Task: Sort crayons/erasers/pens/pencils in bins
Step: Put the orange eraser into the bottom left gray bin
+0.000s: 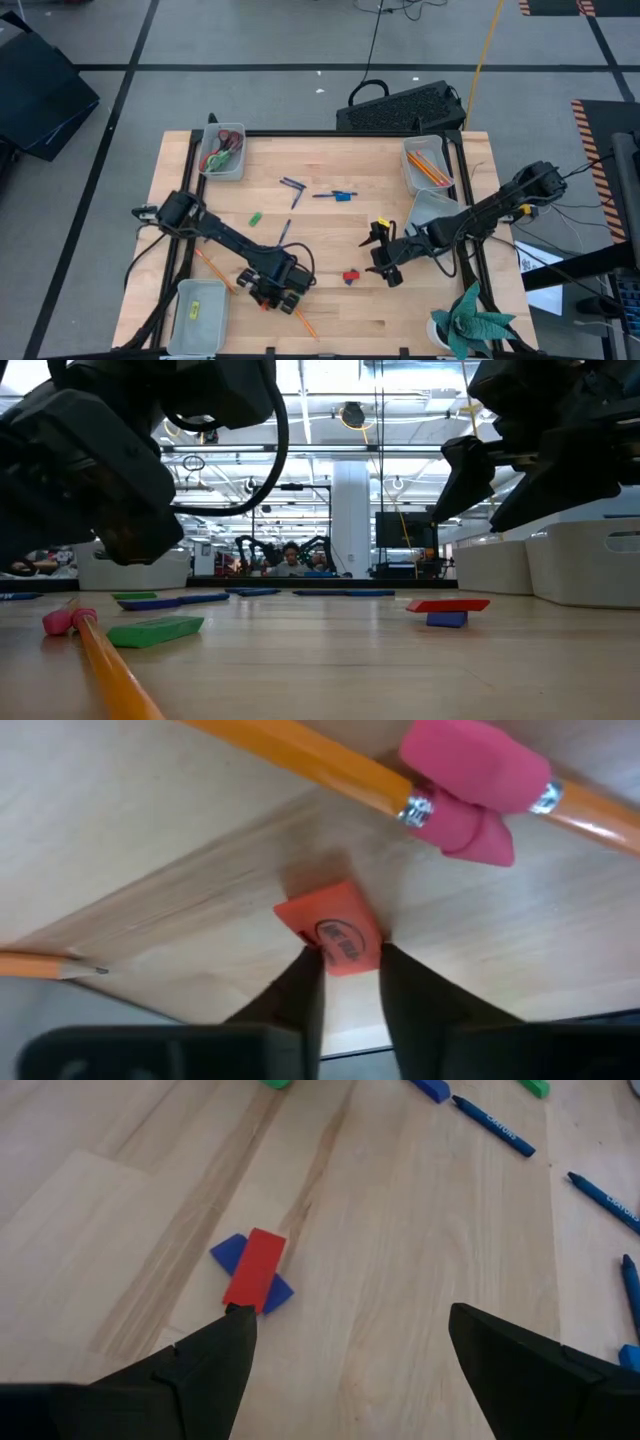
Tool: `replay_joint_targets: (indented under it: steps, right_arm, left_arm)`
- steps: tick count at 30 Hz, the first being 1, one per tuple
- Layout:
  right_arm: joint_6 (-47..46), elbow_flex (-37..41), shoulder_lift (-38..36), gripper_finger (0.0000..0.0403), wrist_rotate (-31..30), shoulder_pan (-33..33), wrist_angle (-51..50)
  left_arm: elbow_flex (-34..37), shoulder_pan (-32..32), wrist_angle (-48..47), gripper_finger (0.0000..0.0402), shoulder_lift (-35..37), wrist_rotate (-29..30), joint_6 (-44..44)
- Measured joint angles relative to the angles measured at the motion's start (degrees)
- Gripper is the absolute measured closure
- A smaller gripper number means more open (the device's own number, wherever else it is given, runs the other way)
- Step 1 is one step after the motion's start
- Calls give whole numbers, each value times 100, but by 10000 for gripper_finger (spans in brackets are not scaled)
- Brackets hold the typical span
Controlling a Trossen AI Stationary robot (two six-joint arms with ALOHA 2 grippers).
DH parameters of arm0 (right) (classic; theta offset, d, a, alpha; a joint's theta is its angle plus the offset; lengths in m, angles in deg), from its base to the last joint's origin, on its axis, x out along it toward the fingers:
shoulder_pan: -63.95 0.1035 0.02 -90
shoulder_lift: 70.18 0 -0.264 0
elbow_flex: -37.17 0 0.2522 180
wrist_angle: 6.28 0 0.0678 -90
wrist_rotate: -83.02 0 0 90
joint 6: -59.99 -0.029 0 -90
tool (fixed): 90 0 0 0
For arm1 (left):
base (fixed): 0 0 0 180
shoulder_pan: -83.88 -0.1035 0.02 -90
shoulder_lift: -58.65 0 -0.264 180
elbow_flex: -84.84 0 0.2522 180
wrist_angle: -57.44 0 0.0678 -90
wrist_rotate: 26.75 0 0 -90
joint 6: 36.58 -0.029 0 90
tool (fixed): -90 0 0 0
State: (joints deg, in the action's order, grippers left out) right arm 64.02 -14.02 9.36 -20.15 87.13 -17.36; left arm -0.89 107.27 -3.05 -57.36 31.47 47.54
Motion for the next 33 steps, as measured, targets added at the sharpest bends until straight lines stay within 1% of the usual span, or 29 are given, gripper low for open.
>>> replay_joint_targets:
  steps: [3, 5, 9, 15, 19, 25, 28, 30, 33]
  right_arm:
    - [9, 0, -2, 78, 0, 20, -50]
    - [-22, 0, -2, 78, 2, 22, -118]
    - [-124, 0, -2, 78, 2, 24, -245]
    - [-122, 0, -2, 78, 2, 24, -279]
    - [-93, 0, -2, 78, 2, 24, -277]
    - [112, 0, -2, 78, 2, 24, -275]
    - [274, 0, -2, 78, 2, 24, -273]
    - [403, 0, -2, 78, 2, 24, -270]
    - [554, 0, 0, 78, 28, 24, -271]
  left_arm:
    - [-1, -78, -24, 350, 4, 85, -217]
    - [1, -140, -43, 359, 4, 94, -364]
    - [7, -196, -71, 355, 10, 36, -515]
    - [11, -110, -201, 350, 65, 51, -571]
    - [13, -78, -214, 330, 56, 96, -289]
    - [24, -114, -251, 270, 46, 176, 89]
    - [28, -166, -293, 246, 46, 137, 544]
    - [28, -209, -294, 239, 46, 65, 862]
    - [31, -253, -269, 243, 46, 2, 1230]
